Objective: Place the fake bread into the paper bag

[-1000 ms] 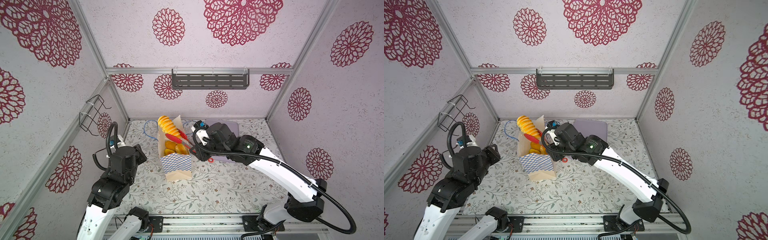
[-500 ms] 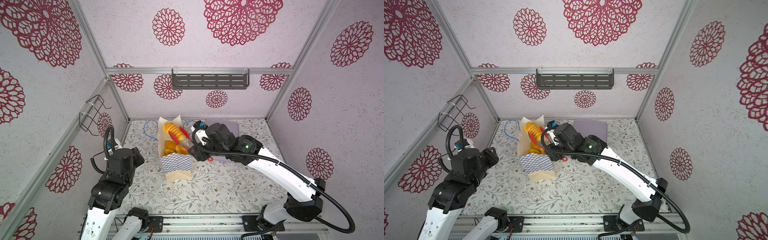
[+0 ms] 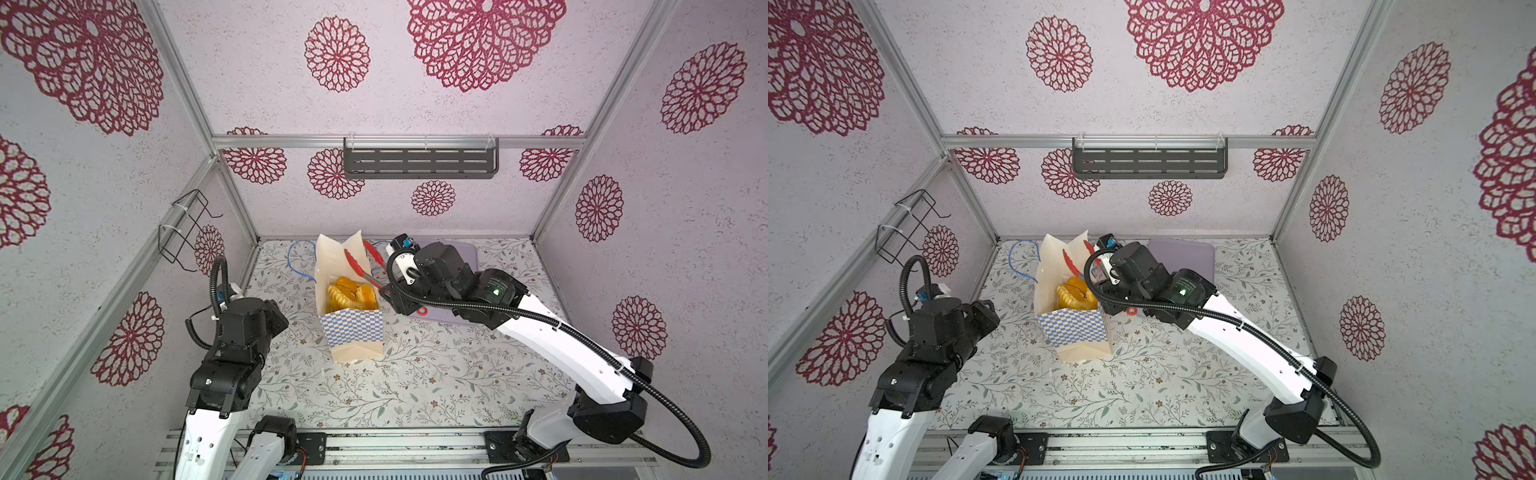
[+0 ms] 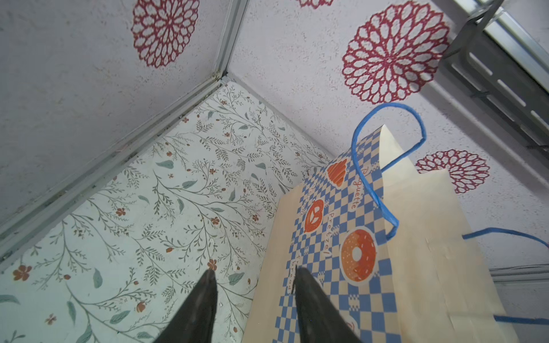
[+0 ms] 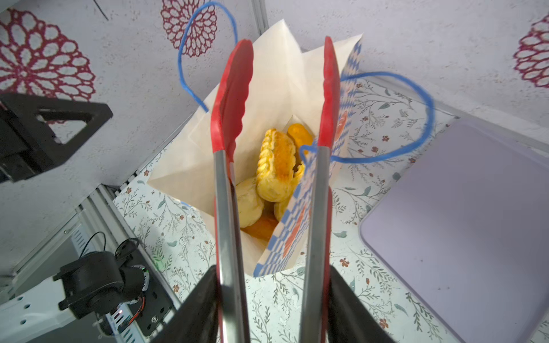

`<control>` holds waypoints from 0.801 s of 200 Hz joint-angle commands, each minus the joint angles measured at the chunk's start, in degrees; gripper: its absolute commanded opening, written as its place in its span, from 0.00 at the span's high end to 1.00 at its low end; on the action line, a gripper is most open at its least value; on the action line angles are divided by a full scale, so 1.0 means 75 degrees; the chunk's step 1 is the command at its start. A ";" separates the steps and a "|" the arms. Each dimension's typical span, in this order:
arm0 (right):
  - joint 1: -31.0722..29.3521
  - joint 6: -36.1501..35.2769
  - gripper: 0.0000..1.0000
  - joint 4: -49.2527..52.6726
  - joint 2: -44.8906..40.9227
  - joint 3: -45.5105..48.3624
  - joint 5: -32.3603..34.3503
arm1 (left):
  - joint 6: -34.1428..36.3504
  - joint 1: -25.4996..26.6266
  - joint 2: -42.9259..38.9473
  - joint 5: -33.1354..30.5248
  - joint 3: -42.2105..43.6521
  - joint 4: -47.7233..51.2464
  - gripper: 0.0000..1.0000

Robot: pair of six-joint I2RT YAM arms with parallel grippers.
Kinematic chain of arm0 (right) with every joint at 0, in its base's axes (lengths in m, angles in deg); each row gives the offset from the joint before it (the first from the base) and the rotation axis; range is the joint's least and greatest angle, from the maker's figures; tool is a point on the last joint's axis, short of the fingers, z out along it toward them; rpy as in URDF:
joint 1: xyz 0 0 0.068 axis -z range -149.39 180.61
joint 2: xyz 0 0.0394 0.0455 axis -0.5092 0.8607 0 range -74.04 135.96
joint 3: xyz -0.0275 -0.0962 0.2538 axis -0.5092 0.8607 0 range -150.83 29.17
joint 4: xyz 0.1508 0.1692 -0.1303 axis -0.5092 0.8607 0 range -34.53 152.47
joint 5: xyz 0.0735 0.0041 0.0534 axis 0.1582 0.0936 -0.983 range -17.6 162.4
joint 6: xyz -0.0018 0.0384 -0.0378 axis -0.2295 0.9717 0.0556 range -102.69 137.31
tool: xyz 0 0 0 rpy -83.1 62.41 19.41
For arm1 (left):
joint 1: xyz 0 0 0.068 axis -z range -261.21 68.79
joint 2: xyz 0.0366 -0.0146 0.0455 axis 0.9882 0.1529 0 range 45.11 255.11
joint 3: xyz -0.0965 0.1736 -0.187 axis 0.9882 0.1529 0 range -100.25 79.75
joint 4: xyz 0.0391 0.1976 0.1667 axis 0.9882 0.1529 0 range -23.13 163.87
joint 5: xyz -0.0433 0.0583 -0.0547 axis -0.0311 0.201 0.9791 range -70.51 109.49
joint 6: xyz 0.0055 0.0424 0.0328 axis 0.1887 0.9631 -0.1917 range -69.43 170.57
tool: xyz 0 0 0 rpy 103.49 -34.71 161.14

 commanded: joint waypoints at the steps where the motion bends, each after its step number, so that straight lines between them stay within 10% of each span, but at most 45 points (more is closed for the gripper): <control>1: 0.0870 -0.0281 0.45 -0.0737 -0.0994 0.0121 0.0609 | -0.0260 -0.0488 0.0042 0.0856 0.0448 -0.0565 0.54; 94: 0.7099 -0.0042 0.45 -0.2512 -0.2387 0.5484 -0.0419 | -0.0479 -0.1960 0.0735 0.2420 0.1505 -0.2085 0.45; 160: 0.7833 -0.0056 0.44 -0.3380 -0.1665 0.7496 -0.0295 | -0.0504 -0.2038 0.1038 0.2781 0.1761 -0.2578 0.37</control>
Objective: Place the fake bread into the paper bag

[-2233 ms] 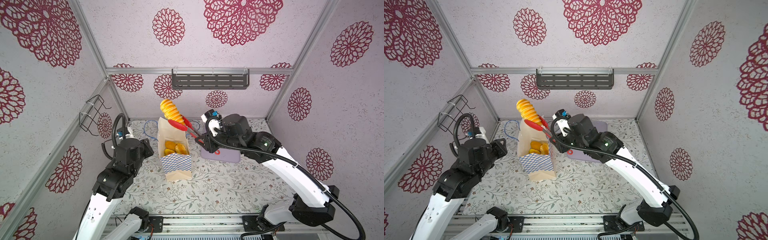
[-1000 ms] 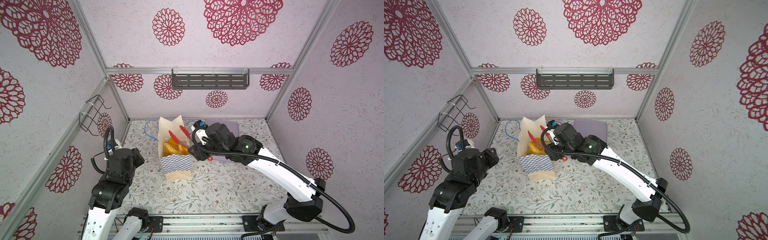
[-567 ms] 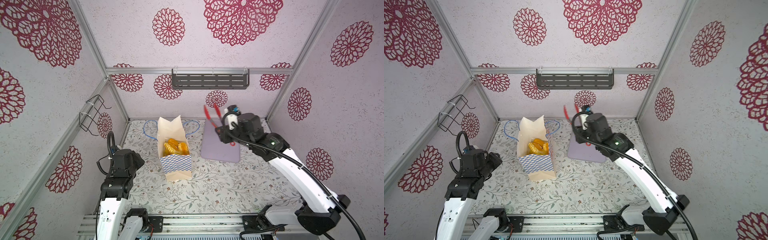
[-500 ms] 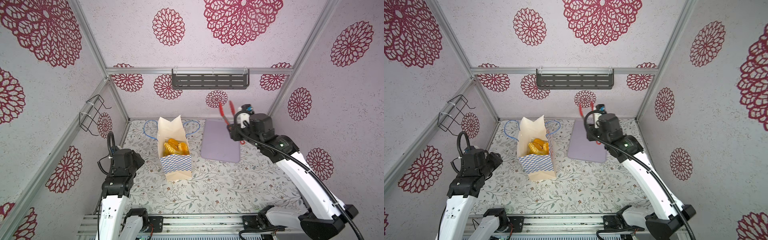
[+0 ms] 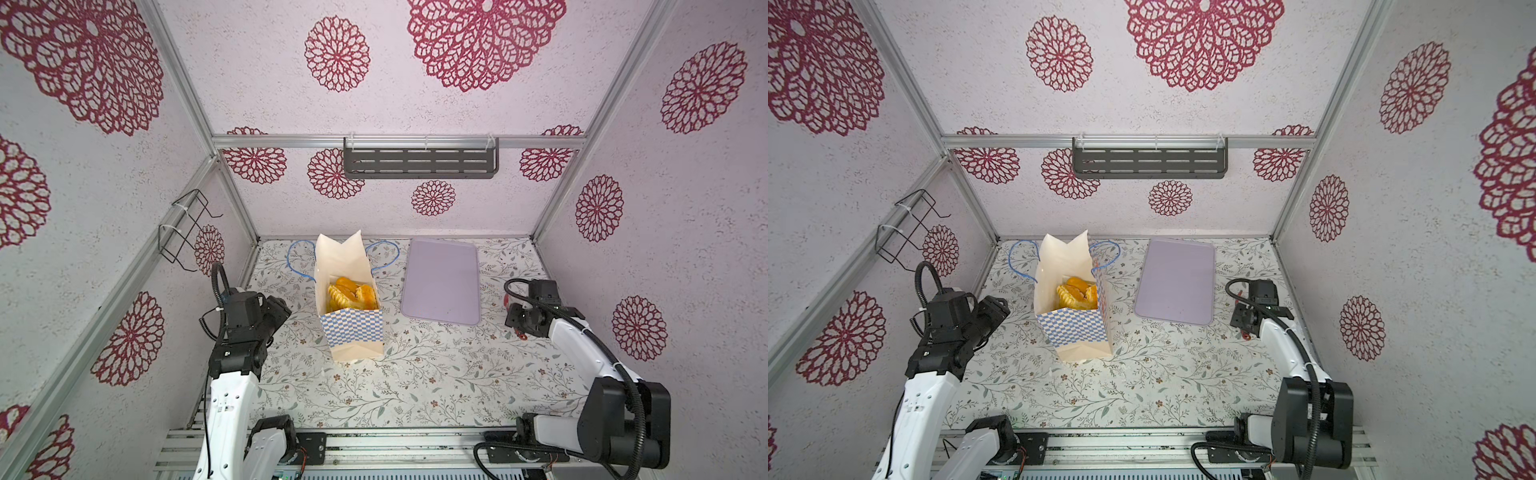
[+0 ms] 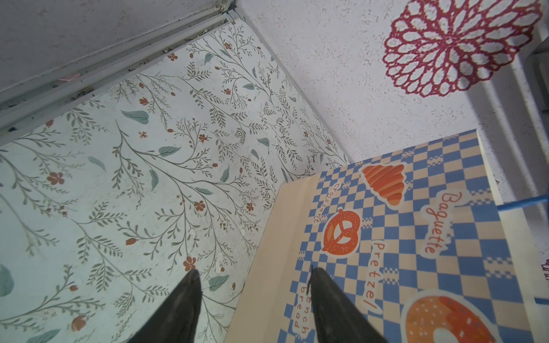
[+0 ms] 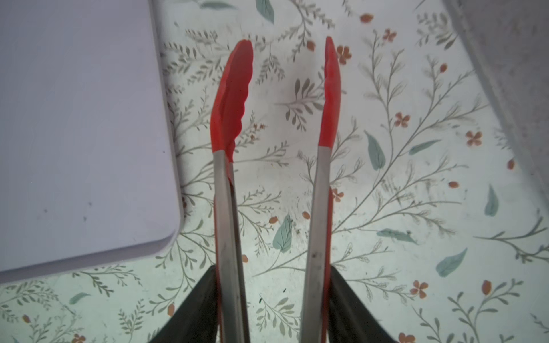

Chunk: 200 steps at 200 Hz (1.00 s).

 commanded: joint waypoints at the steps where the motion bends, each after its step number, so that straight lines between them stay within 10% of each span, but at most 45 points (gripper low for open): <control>1: 0.0067 0.0072 0.44 -0.0931 -0.0054 0.0092 -0.0052 | -0.0078 -0.0083 0.0021 0.0236 0.0191 -0.0417 0.37; 200: 0.1345 0.0691 0.23 -0.1242 0.0992 0.0522 -0.0830 | 0.0293 -0.0236 0.0132 0.0452 -0.0186 -0.0398 0.09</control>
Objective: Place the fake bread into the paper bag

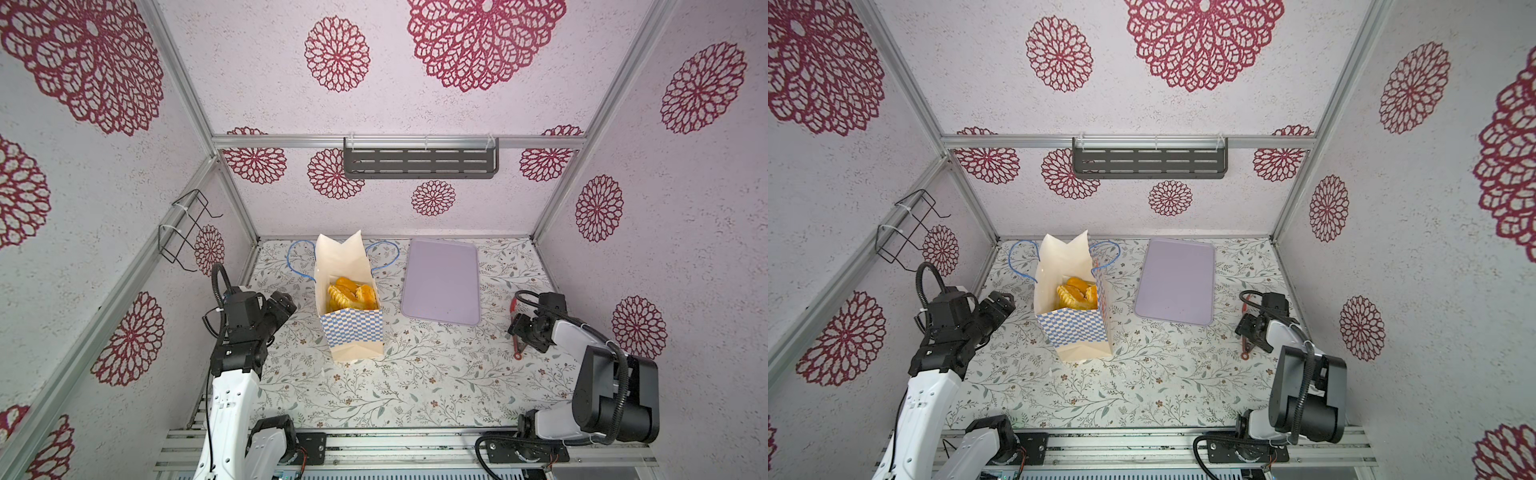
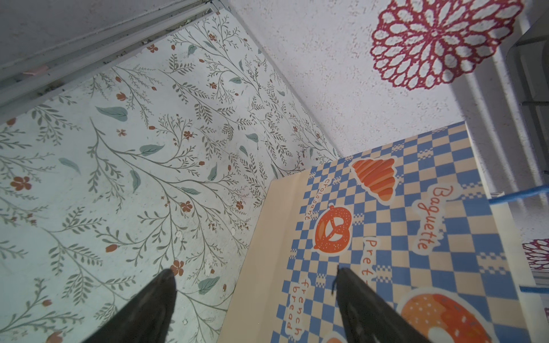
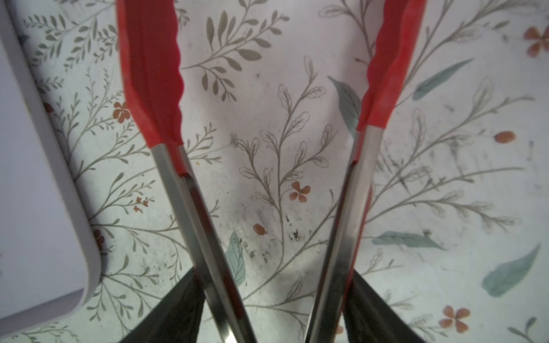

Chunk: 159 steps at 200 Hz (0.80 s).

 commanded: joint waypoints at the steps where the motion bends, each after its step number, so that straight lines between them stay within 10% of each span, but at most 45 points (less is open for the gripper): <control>1: 0.0063 0.0176 0.22 -0.0125 -0.0110 -0.0188 -0.0038 | 0.0168 -0.0105 0.0036 -0.0031 -0.0333 0.0001 0.08; 103: 0.0027 0.0246 0.16 -0.0325 -0.1561 -0.0979 0.0632 | 0.0909 -0.0126 0.0225 -0.1392 -0.0943 -0.0437 0.03; 159: -0.0033 0.0110 0.01 -0.3720 -0.3209 0.0010 0.1416 | 0.2915 -0.0124 0.0133 -0.3419 0.0576 -0.3482 0.03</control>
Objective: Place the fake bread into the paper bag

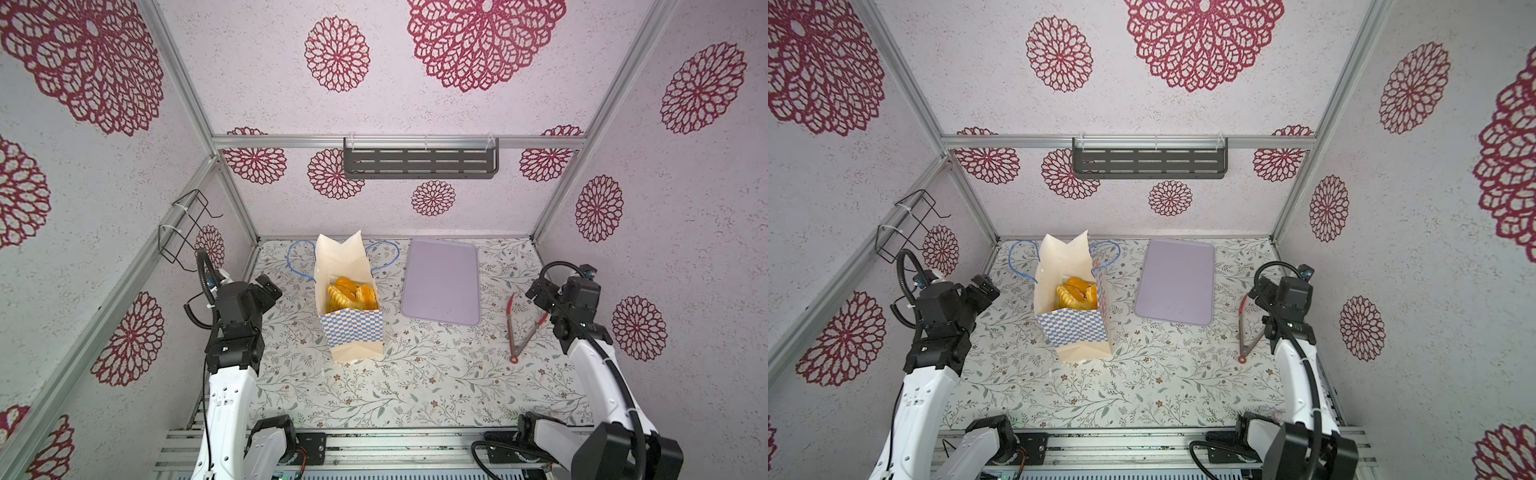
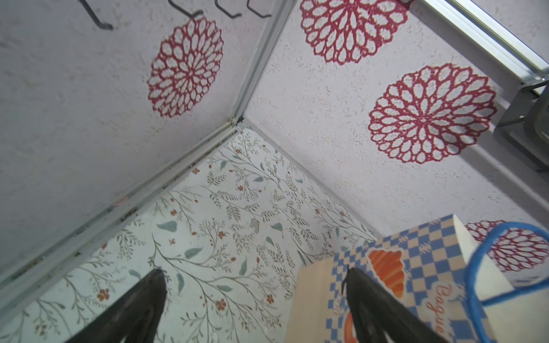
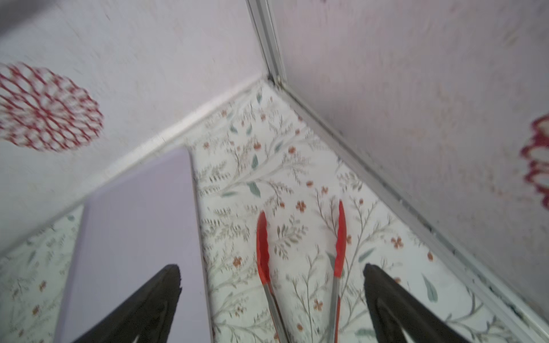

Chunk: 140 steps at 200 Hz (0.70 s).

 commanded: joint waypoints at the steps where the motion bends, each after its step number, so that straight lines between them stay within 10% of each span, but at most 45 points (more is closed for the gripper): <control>1: -0.0017 -0.0063 0.01 -0.2086 -0.0241 0.0440 0.0336 | 0.1322 -0.0061 -0.0010 -0.1155 0.0820 -0.1893 0.03; 42: -0.0026 -0.0043 0.01 -0.4152 0.0130 0.1607 0.0617 | 0.1617 -0.0057 0.0753 -0.1867 0.2036 -0.3346 0.03; 82: -0.1113 -0.2151 0.01 -0.5323 0.1161 0.2393 0.3224 | 0.1445 -0.0019 0.2011 -0.2123 0.2782 -0.4883 0.03; 140: -0.1316 -0.2323 0.01 -0.7140 0.2563 0.3308 0.2404 | 0.2034 0.0158 0.3687 -0.2050 0.2804 -0.7018 0.03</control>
